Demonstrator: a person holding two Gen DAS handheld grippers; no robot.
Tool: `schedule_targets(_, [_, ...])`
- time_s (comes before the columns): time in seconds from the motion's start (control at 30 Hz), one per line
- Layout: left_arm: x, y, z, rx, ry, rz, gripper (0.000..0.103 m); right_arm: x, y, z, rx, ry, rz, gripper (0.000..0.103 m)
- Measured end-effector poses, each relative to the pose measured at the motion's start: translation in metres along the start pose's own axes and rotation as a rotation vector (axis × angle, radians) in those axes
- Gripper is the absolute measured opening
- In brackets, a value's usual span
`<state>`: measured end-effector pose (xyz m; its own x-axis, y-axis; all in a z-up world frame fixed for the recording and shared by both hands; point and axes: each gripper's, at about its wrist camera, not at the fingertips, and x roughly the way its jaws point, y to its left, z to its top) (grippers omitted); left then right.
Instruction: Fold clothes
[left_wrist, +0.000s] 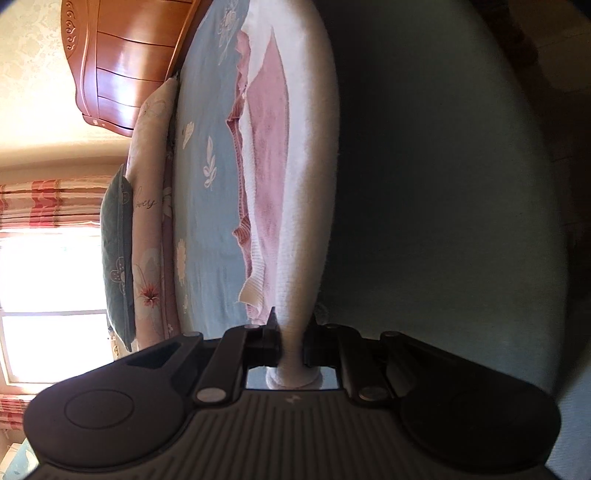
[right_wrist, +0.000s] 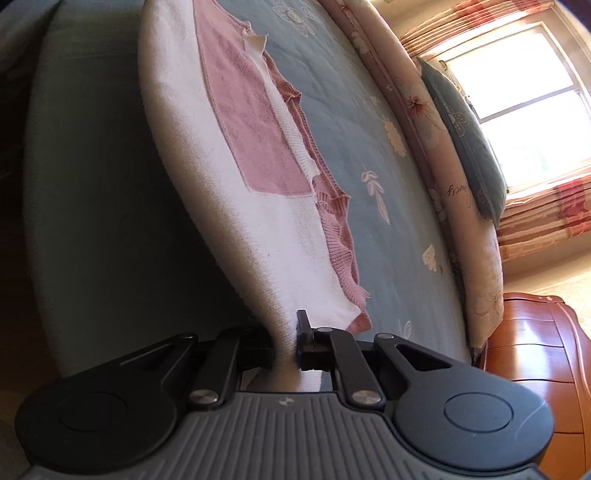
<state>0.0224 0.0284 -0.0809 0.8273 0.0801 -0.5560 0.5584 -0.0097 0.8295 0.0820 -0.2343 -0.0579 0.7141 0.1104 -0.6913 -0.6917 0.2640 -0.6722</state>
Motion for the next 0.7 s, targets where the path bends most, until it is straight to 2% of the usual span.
schedule_targets(0.07, [-0.005,-0.005,-0.001,-0.007,0.0,-0.021,0.015,-0.001,0.005,-0.002,0.005,0.018,0.007,0.014])
schedule_targets(0.1, [-0.009,-0.006,-0.001,-0.01,0.0,-0.033,0.018,-0.002,0.007,-0.004,0.007,0.027,0.011,0.02])
schedule_targets(0.17, [-0.017,-0.005,-0.005,-0.019,0.0,-0.063,0.019,-0.003,0.012,-0.006,0.012,0.044,0.017,0.029])
schedule_targets(0.3, [-0.033,-0.003,-0.014,-0.038,0.002,-0.123,0.023,-0.015,0.009,-0.016,0.005,0.069,0.007,0.038])
schedule_targets(0.43, [-0.041,0.012,-0.03,-0.082,0.069,-0.194,0.025,-0.03,0.001,-0.029,0.005,0.095,0.023,0.046])
schedule_targets(0.5, [-0.041,0.028,-0.038,-0.152,0.094,-0.192,0.025,-0.035,-0.005,-0.034,0.001,0.107,-0.004,0.047])
schedule_targets(0.57, [-0.04,0.046,-0.046,-0.229,0.119,-0.188,0.025,-0.041,-0.016,-0.036,0.054,0.095,-0.001,0.047])
schedule_targets(0.63, [-0.029,0.072,-0.044,-0.388,0.115,-0.236,0.025,-0.041,-0.029,-0.032,0.138,0.055,0.027,0.047])
schedule_targets(0.7, [-0.016,0.097,-0.04,-0.569,0.073,-0.317,0.026,-0.032,-0.037,-0.022,0.218,0.018,0.075,0.047])
